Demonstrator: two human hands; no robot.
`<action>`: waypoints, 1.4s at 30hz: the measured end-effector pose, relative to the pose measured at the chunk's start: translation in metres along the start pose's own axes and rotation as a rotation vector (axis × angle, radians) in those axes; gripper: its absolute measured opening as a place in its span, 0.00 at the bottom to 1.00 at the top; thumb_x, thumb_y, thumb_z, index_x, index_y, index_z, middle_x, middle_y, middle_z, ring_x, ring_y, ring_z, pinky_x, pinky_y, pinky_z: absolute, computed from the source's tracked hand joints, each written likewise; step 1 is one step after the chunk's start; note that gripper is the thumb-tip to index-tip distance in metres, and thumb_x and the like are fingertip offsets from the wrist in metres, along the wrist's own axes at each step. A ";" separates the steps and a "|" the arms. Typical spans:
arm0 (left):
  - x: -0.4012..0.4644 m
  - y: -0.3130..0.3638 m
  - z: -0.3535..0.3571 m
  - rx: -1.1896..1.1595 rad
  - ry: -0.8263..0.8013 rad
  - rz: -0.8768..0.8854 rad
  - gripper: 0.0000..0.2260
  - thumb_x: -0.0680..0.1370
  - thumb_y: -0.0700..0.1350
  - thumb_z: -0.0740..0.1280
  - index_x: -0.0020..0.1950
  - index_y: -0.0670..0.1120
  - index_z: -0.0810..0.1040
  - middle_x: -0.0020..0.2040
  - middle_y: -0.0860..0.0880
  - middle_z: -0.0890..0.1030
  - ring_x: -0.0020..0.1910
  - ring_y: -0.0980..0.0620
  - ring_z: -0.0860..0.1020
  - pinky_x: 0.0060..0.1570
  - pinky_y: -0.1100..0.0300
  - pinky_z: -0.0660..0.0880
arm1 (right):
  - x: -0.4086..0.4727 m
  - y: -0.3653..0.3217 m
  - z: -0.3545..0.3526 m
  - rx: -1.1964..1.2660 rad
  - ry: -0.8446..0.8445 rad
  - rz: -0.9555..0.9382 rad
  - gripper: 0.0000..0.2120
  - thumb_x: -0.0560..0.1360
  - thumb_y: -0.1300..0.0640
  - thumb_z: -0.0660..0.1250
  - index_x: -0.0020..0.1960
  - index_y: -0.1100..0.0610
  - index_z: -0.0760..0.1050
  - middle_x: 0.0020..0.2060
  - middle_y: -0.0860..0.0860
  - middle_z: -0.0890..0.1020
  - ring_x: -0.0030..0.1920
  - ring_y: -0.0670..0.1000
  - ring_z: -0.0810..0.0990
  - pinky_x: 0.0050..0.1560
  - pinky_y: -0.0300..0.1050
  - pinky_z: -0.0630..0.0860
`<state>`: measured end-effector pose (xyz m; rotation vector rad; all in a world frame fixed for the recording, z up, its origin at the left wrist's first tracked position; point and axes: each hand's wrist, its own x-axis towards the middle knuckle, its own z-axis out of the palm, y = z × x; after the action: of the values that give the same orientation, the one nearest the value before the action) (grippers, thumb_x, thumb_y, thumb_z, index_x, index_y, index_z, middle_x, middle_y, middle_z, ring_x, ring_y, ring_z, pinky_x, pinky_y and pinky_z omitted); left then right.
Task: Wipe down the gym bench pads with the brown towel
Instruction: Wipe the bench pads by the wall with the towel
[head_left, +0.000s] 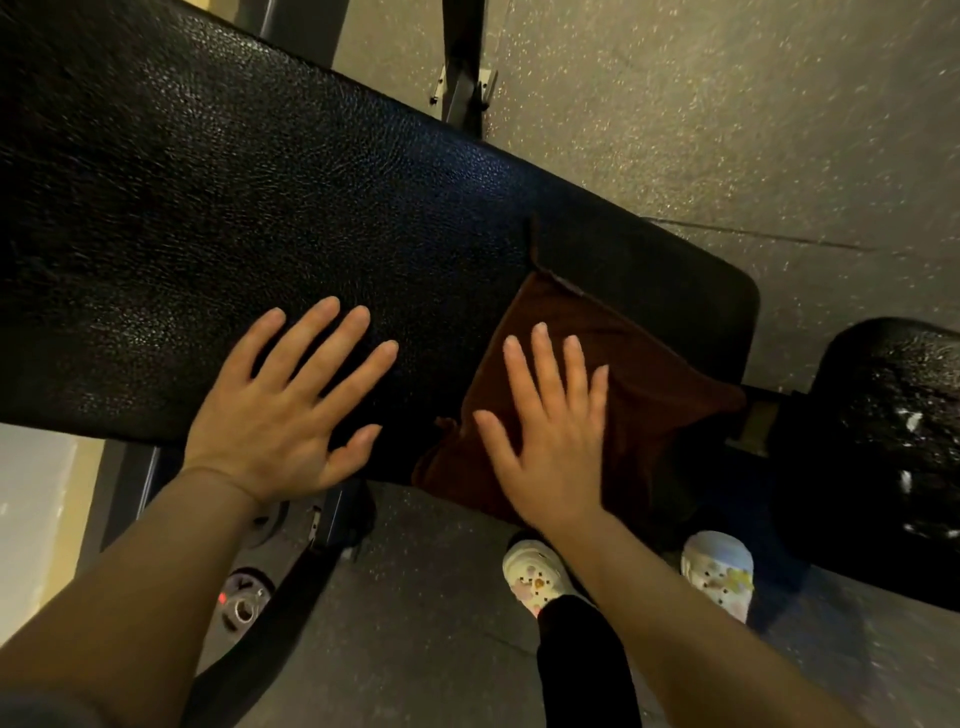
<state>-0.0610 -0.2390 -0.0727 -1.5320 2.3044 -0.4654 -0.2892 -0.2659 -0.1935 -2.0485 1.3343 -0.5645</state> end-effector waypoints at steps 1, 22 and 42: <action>0.000 0.000 0.000 -0.001 0.004 -0.003 0.27 0.79 0.57 0.58 0.76 0.47 0.69 0.76 0.39 0.67 0.75 0.39 0.63 0.72 0.41 0.58 | 0.001 0.017 -0.003 -0.025 0.001 -0.035 0.30 0.81 0.37 0.49 0.79 0.50 0.53 0.78 0.50 0.54 0.79 0.53 0.49 0.76 0.60 0.42; 0.001 0.001 0.003 0.012 0.006 -0.008 0.28 0.78 0.58 0.59 0.75 0.47 0.70 0.75 0.40 0.68 0.74 0.39 0.64 0.71 0.41 0.59 | -0.062 0.093 -0.012 -0.046 -0.094 0.399 0.35 0.80 0.36 0.43 0.80 0.54 0.44 0.80 0.55 0.45 0.79 0.57 0.42 0.77 0.62 0.45; -0.001 0.003 0.002 0.009 0.010 -0.003 0.28 0.79 0.57 0.58 0.76 0.47 0.69 0.75 0.39 0.67 0.74 0.38 0.64 0.72 0.41 0.58 | 0.048 0.052 -0.031 0.038 -0.006 0.004 0.29 0.82 0.41 0.49 0.80 0.51 0.52 0.79 0.48 0.50 0.79 0.51 0.47 0.76 0.59 0.37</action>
<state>-0.0621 -0.2372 -0.0754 -1.5324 2.3050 -0.4842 -0.3237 -0.3334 -0.2069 -2.0143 1.3144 -0.5774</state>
